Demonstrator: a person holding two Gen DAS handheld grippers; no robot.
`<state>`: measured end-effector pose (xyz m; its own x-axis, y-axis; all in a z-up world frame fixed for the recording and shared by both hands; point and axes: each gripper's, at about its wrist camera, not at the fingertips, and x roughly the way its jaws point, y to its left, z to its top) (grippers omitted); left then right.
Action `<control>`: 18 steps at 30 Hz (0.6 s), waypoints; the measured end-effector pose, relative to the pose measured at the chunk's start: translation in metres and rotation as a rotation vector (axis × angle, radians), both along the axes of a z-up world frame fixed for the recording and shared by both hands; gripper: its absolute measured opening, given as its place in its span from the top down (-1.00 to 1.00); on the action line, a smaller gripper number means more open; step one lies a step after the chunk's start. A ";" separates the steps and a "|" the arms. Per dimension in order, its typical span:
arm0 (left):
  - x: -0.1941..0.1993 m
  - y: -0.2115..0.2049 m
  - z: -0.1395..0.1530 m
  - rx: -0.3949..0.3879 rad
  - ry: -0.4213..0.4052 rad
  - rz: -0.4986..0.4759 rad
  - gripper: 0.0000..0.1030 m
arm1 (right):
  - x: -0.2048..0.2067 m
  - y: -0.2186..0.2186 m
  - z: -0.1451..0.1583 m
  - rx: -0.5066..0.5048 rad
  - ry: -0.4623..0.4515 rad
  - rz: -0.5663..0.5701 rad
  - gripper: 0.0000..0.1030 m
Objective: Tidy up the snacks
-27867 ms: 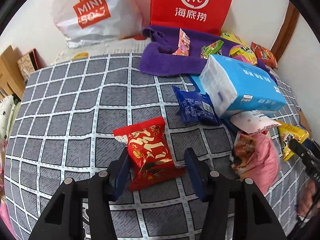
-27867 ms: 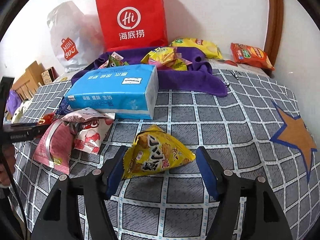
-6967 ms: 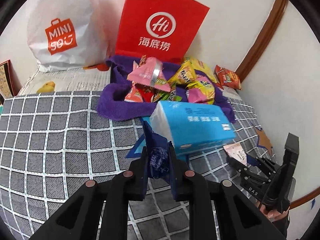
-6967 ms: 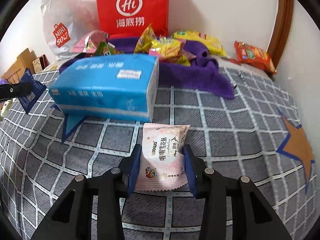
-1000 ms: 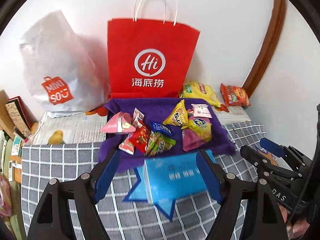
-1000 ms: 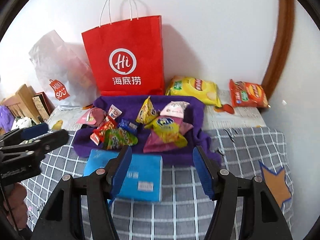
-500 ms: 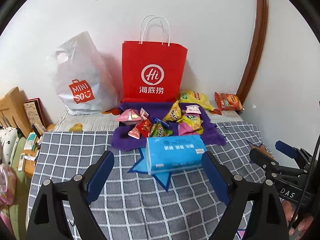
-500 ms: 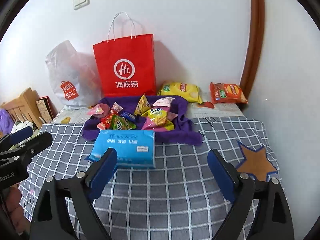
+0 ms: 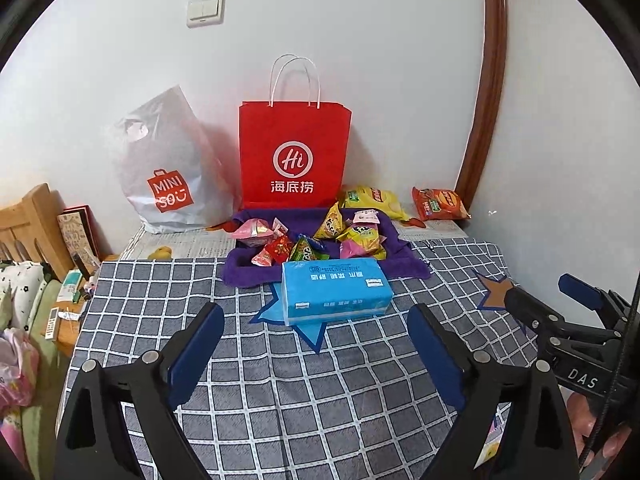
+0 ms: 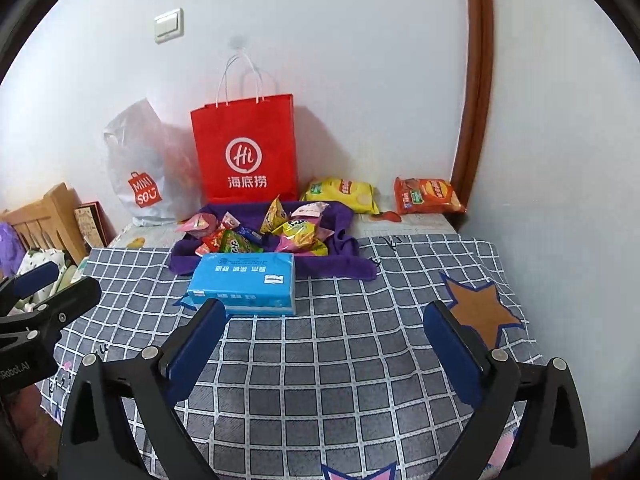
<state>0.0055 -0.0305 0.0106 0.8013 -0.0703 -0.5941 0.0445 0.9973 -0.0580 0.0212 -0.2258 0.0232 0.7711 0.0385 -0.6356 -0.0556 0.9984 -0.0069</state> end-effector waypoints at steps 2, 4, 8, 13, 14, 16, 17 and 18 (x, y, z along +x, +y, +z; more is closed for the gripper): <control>-0.003 0.000 0.000 -0.003 0.000 0.004 -0.80 | -0.005 -0.001 0.001 0.005 -0.001 0.001 -0.91; -0.006 -0.001 0.000 -0.001 0.000 0.007 -0.81 | -0.009 -0.002 0.001 0.000 -0.006 0.003 -0.91; -0.009 -0.001 -0.001 0.001 0.003 0.012 -0.81 | -0.013 -0.001 0.000 -0.010 0.000 0.006 -0.91; -0.010 -0.003 0.001 0.011 0.002 0.014 -0.81 | -0.017 -0.003 0.000 -0.011 -0.003 0.000 -0.91; -0.010 -0.003 0.001 0.013 -0.001 0.013 -0.81 | -0.018 -0.003 0.001 -0.010 -0.005 -0.001 -0.91; -0.011 -0.005 0.002 0.015 -0.001 0.011 -0.81 | -0.019 -0.004 0.001 -0.011 -0.007 -0.004 -0.91; -0.011 -0.005 0.002 0.015 -0.001 0.009 -0.81 | -0.019 -0.004 0.001 -0.013 -0.008 -0.005 -0.91; -0.011 -0.006 0.001 0.016 0.000 0.008 -0.81 | -0.020 -0.004 0.001 -0.014 -0.008 -0.006 -0.91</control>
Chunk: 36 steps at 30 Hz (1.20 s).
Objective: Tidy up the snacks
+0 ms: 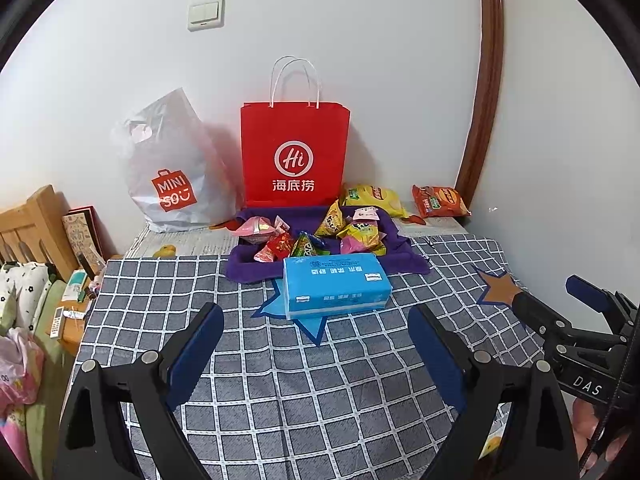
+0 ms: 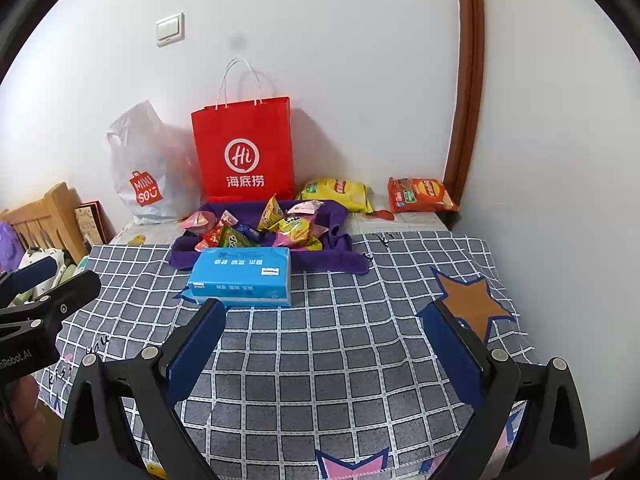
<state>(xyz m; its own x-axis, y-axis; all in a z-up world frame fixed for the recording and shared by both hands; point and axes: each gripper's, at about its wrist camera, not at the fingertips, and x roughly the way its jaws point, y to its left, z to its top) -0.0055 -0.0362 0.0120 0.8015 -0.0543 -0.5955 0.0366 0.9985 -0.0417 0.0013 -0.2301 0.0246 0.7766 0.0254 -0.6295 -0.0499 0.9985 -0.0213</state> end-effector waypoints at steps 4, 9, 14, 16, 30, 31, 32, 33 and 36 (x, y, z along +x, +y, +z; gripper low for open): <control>-0.001 -0.001 0.001 -0.005 0.001 -0.006 -0.81 | -0.001 0.000 0.001 -0.002 0.000 0.000 -0.91; -0.002 0.000 0.003 -0.002 -0.002 -0.001 -0.81 | -0.002 0.000 0.002 -0.003 -0.003 0.005 -0.91; -0.001 0.000 0.004 -0.004 0.004 0.004 -0.81 | -0.002 -0.001 0.001 0.000 0.000 0.004 -0.91; -0.002 0.000 0.004 -0.003 0.003 0.004 -0.81 | -0.002 -0.001 0.001 0.000 0.000 0.006 -0.91; -0.001 0.000 0.004 -0.002 0.008 0.001 -0.81 | -0.002 -0.001 0.001 0.005 -0.003 0.001 -0.91; -0.001 0.000 0.004 -0.003 0.007 0.000 -0.81 | -0.002 -0.002 0.001 0.005 -0.003 0.001 -0.91; -0.001 0.000 0.004 -0.002 0.007 0.001 -0.81 | -0.002 -0.002 0.001 0.004 -0.003 0.000 -0.91; -0.001 0.000 0.004 -0.004 0.006 0.001 -0.81 | -0.002 -0.002 0.001 0.003 -0.004 -0.001 -0.91; -0.001 0.000 0.004 -0.002 0.008 0.000 -0.81 | -0.003 -0.002 0.001 0.002 -0.006 -0.001 -0.91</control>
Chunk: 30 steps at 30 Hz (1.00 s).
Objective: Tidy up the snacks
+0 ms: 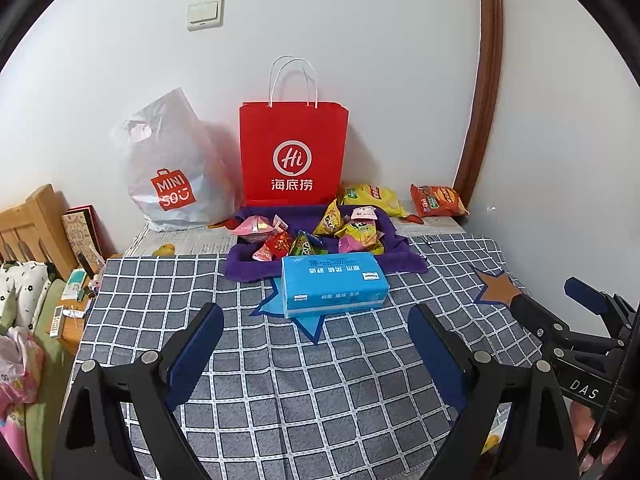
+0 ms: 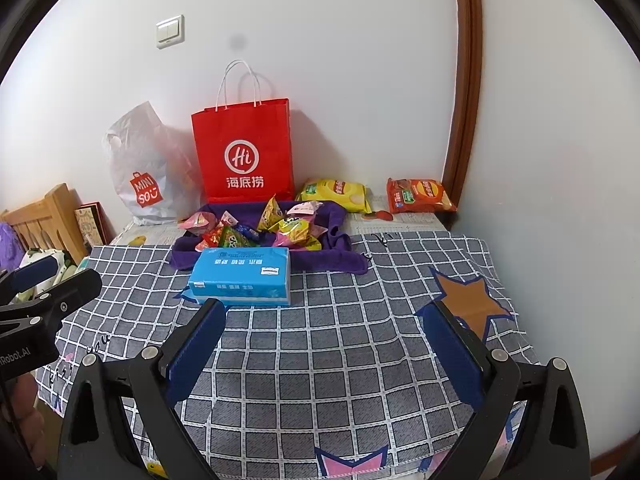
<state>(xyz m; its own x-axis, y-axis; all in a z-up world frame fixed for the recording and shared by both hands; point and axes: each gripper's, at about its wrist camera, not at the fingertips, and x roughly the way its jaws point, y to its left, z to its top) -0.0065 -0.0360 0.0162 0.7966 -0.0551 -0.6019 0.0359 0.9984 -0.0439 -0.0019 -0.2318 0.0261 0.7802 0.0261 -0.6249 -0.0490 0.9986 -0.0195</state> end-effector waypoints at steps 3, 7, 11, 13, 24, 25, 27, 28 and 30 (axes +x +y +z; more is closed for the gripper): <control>0.000 -0.001 0.000 0.001 0.000 0.002 -0.81 | 0.000 0.000 0.000 0.001 0.000 0.001 -0.91; 0.000 0.000 0.000 0.000 0.000 0.000 -0.81 | -0.001 0.000 0.002 0.003 -0.002 0.004 -0.91; 0.000 -0.001 0.001 0.000 0.000 0.002 -0.81 | -0.002 0.000 0.002 0.002 -0.005 -0.001 -0.91; -0.001 -0.001 0.001 -0.001 -0.002 0.005 -0.81 | -0.003 0.000 0.003 -0.004 -0.008 -0.005 -0.91; -0.001 -0.001 0.002 -0.003 -0.004 0.005 -0.81 | -0.004 -0.001 0.003 -0.001 -0.007 -0.005 -0.91; -0.001 -0.001 0.002 -0.003 -0.004 0.005 -0.81 | -0.004 -0.002 0.003 -0.001 -0.008 -0.004 -0.91; -0.001 -0.001 0.002 -0.003 -0.004 0.004 -0.81 | -0.004 -0.002 0.004 0.001 -0.009 -0.004 -0.91; -0.001 -0.001 0.002 -0.003 -0.003 0.004 -0.81 | -0.004 -0.002 0.004 0.002 -0.009 -0.004 -0.91; -0.001 -0.001 0.001 -0.004 -0.002 0.004 -0.81 | -0.004 -0.002 0.004 0.001 -0.009 -0.003 -0.91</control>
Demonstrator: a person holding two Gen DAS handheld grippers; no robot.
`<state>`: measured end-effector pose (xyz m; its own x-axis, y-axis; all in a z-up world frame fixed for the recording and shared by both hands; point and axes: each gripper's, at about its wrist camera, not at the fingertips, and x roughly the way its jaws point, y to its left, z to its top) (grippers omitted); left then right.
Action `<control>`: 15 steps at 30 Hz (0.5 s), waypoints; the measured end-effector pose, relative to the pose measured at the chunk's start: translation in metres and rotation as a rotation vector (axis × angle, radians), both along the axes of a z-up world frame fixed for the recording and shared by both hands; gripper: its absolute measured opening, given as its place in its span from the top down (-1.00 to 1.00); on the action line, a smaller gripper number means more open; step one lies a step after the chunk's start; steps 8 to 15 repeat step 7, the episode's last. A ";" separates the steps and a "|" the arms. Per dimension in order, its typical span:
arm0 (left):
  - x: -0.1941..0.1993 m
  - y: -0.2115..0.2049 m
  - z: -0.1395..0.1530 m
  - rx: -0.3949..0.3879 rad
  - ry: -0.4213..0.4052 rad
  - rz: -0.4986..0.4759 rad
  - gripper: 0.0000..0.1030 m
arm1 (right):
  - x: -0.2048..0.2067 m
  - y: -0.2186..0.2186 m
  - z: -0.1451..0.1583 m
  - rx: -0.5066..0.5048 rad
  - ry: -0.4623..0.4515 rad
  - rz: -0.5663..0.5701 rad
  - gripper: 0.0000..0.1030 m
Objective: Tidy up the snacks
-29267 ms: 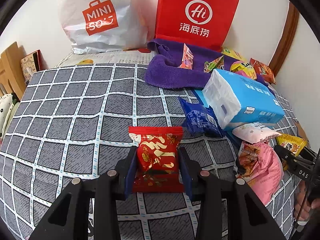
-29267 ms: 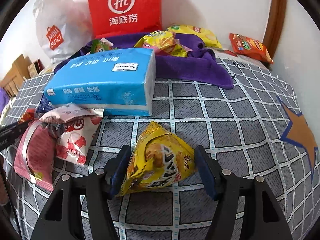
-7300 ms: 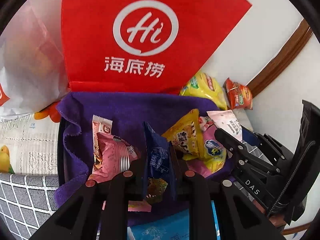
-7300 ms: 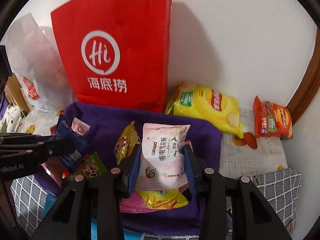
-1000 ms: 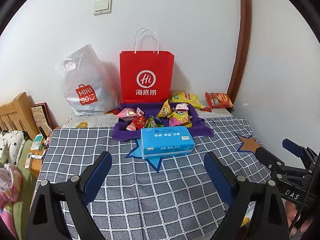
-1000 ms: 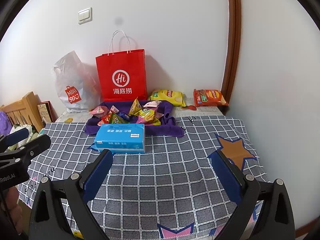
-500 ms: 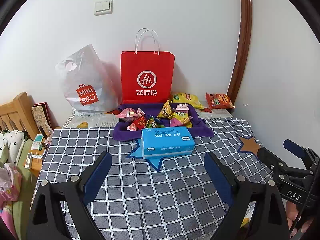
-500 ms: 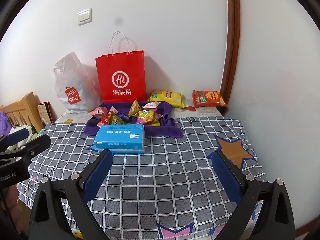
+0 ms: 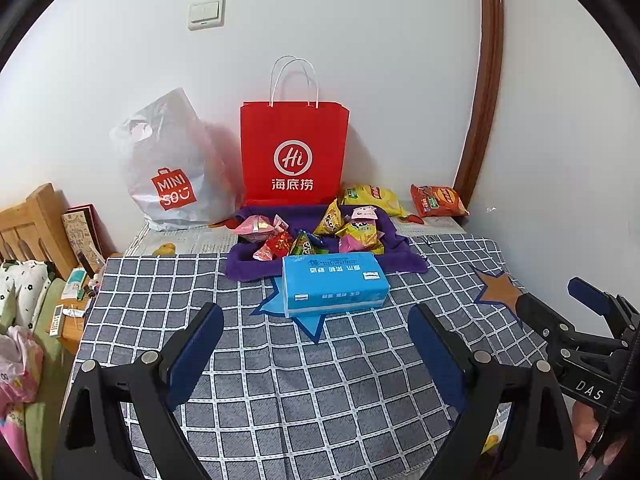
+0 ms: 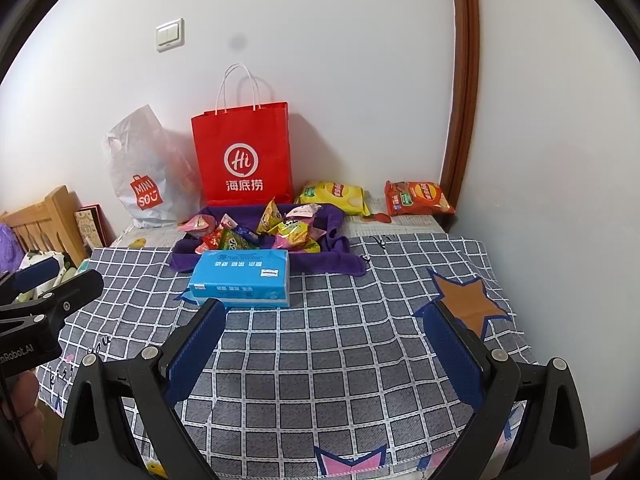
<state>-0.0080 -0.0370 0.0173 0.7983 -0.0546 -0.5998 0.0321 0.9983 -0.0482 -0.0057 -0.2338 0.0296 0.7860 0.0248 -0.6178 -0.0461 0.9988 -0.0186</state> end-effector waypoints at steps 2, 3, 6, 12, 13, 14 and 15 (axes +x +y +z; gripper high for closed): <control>0.000 0.000 0.000 0.001 0.000 0.001 -0.81 | 0.000 0.000 0.000 0.000 0.000 -0.002 -0.91; 0.000 0.000 0.000 0.000 0.002 0.001 -0.81 | -0.001 0.000 0.000 0.001 0.000 0.000 -0.91; 0.000 0.000 -0.001 0.001 0.002 0.004 -0.81 | 0.000 0.001 0.000 -0.002 0.001 0.001 -0.91; 0.000 0.000 -0.001 0.004 -0.001 0.006 -0.81 | 0.000 0.001 0.000 -0.001 0.001 0.001 -0.91; 0.000 0.000 -0.001 0.004 -0.001 0.006 -0.81 | 0.000 0.001 0.000 -0.001 0.001 0.001 -0.91; 0.000 0.000 -0.001 0.004 -0.001 0.006 -0.81 | 0.000 0.001 0.000 -0.001 0.001 0.001 -0.91; 0.000 0.000 -0.001 0.004 -0.001 0.006 -0.81 | 0.000 0.001 0.000 -0.001 0.001 0.001 -0.91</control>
